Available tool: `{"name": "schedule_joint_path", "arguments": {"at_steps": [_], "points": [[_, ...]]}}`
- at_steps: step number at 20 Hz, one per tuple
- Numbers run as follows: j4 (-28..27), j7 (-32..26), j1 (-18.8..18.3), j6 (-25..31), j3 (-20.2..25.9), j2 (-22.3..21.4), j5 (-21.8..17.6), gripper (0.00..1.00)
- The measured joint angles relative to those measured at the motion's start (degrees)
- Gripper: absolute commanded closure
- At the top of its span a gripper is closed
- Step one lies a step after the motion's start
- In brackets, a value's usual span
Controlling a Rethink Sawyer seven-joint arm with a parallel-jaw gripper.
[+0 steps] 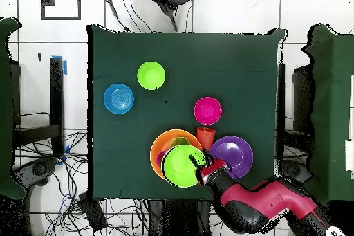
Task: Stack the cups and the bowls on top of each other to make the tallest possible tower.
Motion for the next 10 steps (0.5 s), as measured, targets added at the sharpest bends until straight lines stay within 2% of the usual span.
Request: {"name": "schedule_joint_path", "arguments": {"at_steps": [10], "points": [[0.0,0.0,0.3,-0.5,0.0,-1.2,-0.5,0.00]]}}
